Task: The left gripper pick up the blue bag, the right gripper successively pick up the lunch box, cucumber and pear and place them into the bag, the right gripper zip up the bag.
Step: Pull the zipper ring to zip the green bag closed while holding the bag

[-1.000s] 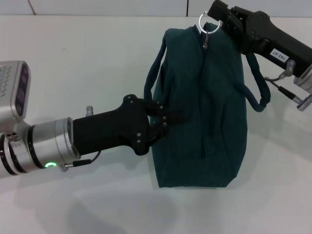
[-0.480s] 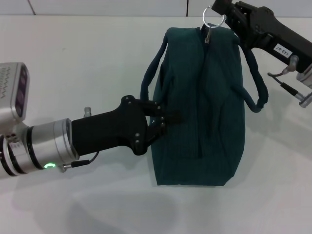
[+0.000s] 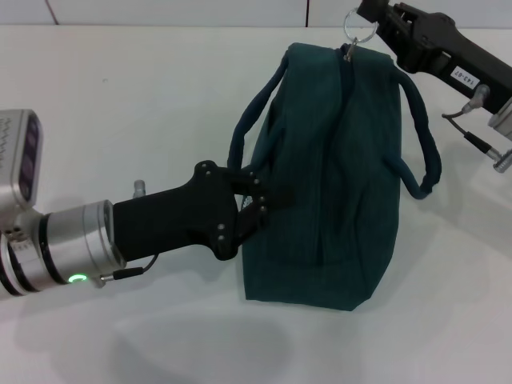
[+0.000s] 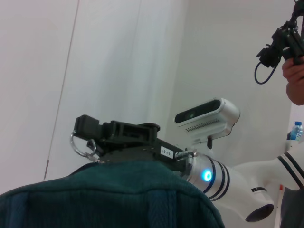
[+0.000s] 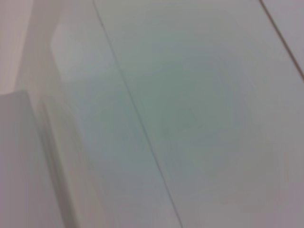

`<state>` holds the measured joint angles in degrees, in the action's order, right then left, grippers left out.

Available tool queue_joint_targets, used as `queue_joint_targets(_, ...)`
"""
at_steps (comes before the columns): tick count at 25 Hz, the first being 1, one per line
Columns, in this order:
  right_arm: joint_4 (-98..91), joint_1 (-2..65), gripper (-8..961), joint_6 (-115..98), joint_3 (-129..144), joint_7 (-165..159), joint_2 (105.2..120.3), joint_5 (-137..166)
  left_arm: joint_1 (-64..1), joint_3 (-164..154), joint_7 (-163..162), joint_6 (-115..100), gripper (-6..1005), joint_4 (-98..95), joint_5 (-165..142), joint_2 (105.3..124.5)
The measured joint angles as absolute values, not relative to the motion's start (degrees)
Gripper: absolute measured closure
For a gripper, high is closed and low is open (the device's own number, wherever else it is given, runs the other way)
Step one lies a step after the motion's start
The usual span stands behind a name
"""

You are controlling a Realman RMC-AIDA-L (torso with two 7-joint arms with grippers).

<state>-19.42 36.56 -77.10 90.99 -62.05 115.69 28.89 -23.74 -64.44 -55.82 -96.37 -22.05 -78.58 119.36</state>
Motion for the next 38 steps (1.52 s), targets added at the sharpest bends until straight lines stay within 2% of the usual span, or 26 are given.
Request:
queue_joint_targets(16,-19.0,36.4,942,-67.6,90.4,-61.9,116.14,28.4,-22.8,-62.9,-53.6,-98.3,914,-22.0,-77.4,119.40)
queue_joint_targets(29,-18.4,34.6,942,-72.2,90.3,-61.3,116.18,25.8,-23.2,-49.2,-53.1,-95.6,909,-16.0,-76.2,119.84)
queue_joint_targets(38,-18.6,32.8,942,-75.2,90.3,-60.4,116.09,24.6,-22.4,-48.9,-54.0,-95.5,660,-14.2,-67.1,119.73)
